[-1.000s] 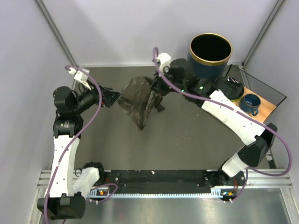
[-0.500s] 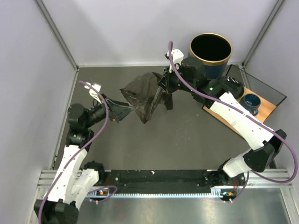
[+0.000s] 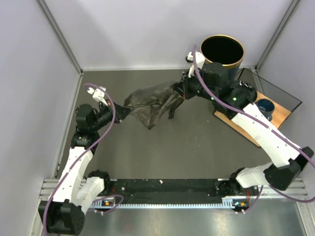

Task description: Put the trash bags into the trash bin

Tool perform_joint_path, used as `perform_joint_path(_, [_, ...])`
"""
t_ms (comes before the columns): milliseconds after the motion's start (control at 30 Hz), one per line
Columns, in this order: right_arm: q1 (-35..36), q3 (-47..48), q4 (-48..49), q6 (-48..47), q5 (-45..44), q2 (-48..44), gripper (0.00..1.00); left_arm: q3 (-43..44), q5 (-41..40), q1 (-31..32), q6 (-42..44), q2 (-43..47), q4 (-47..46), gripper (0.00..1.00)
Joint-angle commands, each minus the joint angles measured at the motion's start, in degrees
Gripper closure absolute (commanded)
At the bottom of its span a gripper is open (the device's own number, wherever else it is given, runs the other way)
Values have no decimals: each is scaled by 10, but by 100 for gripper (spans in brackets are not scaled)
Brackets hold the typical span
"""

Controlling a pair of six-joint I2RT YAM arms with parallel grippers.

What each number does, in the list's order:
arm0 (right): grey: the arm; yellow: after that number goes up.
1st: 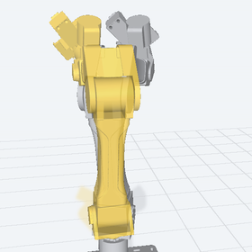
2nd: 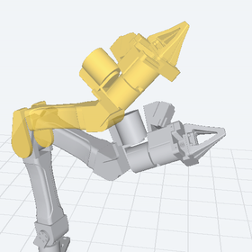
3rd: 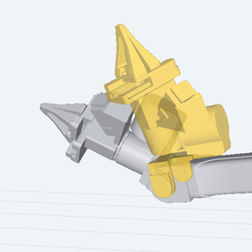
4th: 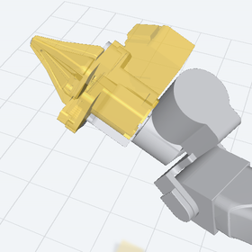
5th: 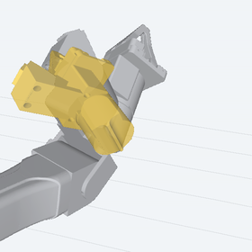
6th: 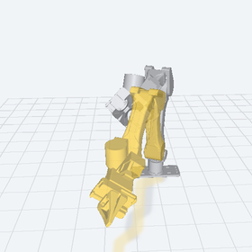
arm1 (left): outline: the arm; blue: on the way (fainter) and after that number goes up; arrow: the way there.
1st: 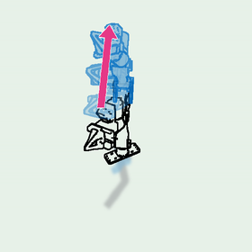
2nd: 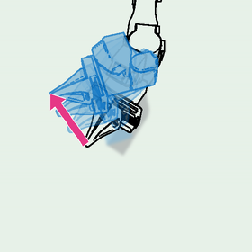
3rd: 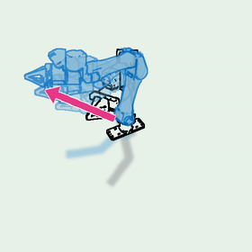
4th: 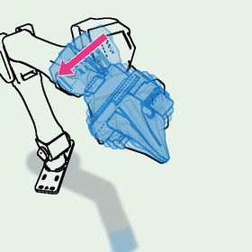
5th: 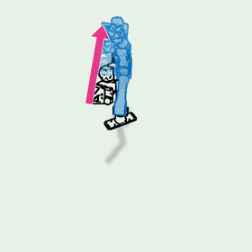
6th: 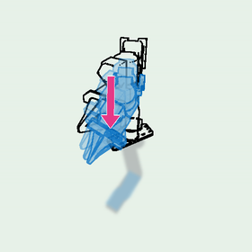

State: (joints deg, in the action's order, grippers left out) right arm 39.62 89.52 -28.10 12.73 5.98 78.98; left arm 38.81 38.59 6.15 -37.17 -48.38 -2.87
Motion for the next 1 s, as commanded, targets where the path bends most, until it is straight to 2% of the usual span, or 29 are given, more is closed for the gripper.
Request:
perform_joint_path(0, [-14,-55,7,-13,72,-60,97,21,70,-34,37,3,-50,100])
perform_joint_path(33, [-13,-59,-18,-24,96,-60,65,35,90,-30,42,1,-68,100])
perform_joint_path(67, [-13,-63,-28,-34,115,-60,46,44,117,-27,51,-4,-64,100])
perform_joint_path(133, [-13,-58,-45,-73,134,-56,8,91,141,-16,108,-23,-6,100])
perform_joint_path(167, [-13,-49,-52,-91,139,-51,1,107,156,-11,131,-30,19,100])
perform_joint_path(200, [-12,-20,-59,-123,144,-43,1,122,162,-7,173,-42,49,100])
perform_joint_path(300, [-3,58,-78,-175,135,-3,1,159,167,4,210,-49,89,100])
perform_joint_path(500, [84,125,-84,-255,119,50,1,173,164,40,237,-57,119,100])
perform_joint_path(600, [104,156,-84,-265,101,81,1,173,179,44,238,-57,125,100])
perform_joint_path(767, [104,174,-127,-288,63,122,1,181,169,44,264,-45,154,100])
perform_joint_path(900, [104,141,-149,-272,111,133,1,181,175,44,271,-42,162,100])
perform_joint_path(967, [103,138,-158,-271,106,144,9,179,176,44,274,-38,164,100])
